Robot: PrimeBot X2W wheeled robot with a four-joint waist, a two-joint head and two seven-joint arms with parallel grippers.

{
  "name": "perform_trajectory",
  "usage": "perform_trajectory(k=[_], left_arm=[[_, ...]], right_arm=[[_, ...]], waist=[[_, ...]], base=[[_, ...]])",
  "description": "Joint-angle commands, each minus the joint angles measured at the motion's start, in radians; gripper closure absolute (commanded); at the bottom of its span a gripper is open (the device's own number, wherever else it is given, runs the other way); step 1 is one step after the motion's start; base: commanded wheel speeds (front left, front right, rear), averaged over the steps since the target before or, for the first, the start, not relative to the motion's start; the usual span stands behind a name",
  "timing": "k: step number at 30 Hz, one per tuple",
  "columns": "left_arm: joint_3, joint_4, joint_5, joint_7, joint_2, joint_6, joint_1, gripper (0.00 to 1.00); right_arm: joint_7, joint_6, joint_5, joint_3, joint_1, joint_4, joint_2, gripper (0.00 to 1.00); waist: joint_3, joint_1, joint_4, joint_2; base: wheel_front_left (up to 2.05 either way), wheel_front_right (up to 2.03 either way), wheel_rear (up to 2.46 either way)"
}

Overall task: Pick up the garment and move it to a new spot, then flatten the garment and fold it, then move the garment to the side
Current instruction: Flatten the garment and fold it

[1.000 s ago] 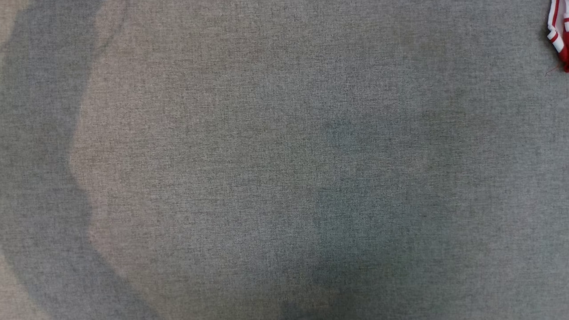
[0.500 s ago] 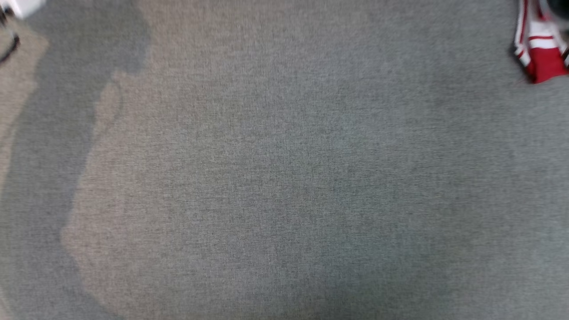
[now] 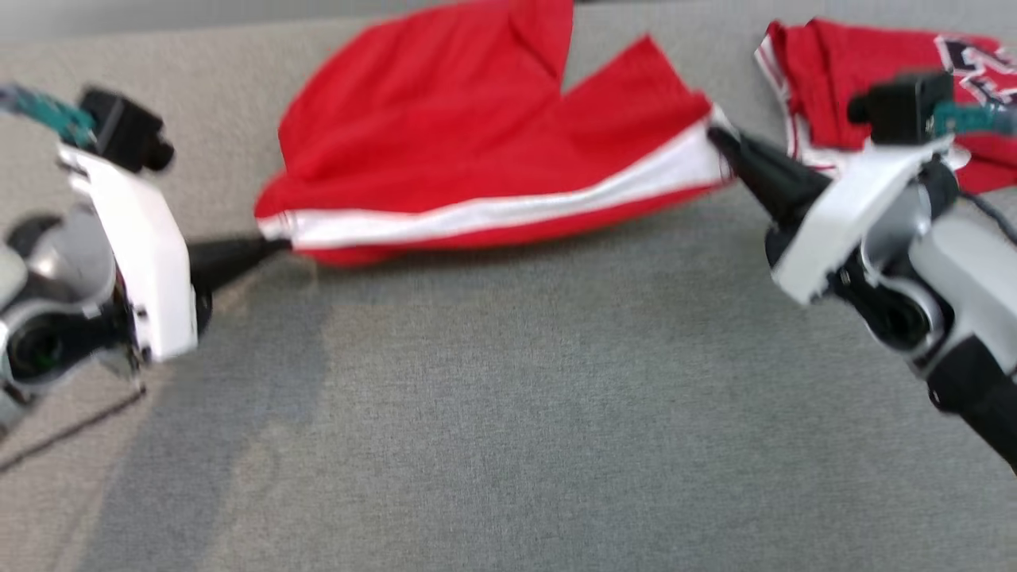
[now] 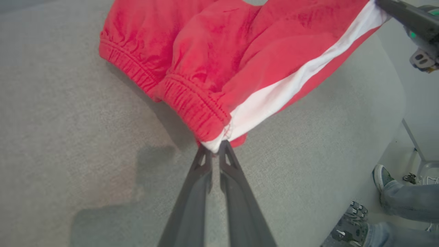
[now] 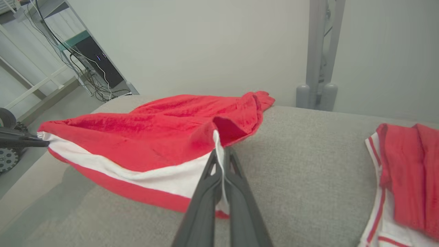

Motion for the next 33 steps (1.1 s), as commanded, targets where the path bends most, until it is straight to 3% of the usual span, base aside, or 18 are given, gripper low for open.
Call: perform_trajectory(k=[1,11,22,27,33], left_arm=[[-0.01,-0.021,-0.028,0.01,0.008,-0.001,0.056,1.0],[-0.038,-0.186,-0.092,0.047,0.052,-0.001,0.293,1.0],[-0.043,-0.321,-0.083,0.071,0.101,-0.001,0.425,1.0],[-0.029,-0.321,-0.092,0.067,0.095,-0.001,0.416,1.0],[0.015,-0.299,-0.141,0.082,0.078,-0.001,0.369,1.0]], right_arm=[[0.026,0.0,0.013,0.018,0.053,-0.024,-0.036,1.0],[0.149,0.0,0.119,0.014,0.319,-0.159,-0.195,1.0],[0.218,0.0,0.19,-0.096,0.574,-0.352,-0.361,1.0],[0.24,0.0,0.142,-0.188,0.604,-0.392,-0.354,1.0],[0.33,0.0,0.083,-0.291,0.541,-0.371,-0.289,1.0]], waist=[[-0.099,0.0,-0.006,0.0],[-0.243,0.0,-0.021,0.0],[-0.258,0.0,-0.012,0.0],[-0.24,0.0,0.0,0.0],[-0.175,0.0,0.024,0.0]], base=[[0.0,0.0,0.0],[0.0,0.0,0.0],[0.0,0.0,0.0],[0.0,0.0,0.0],[0.0,0.0,0.0]])
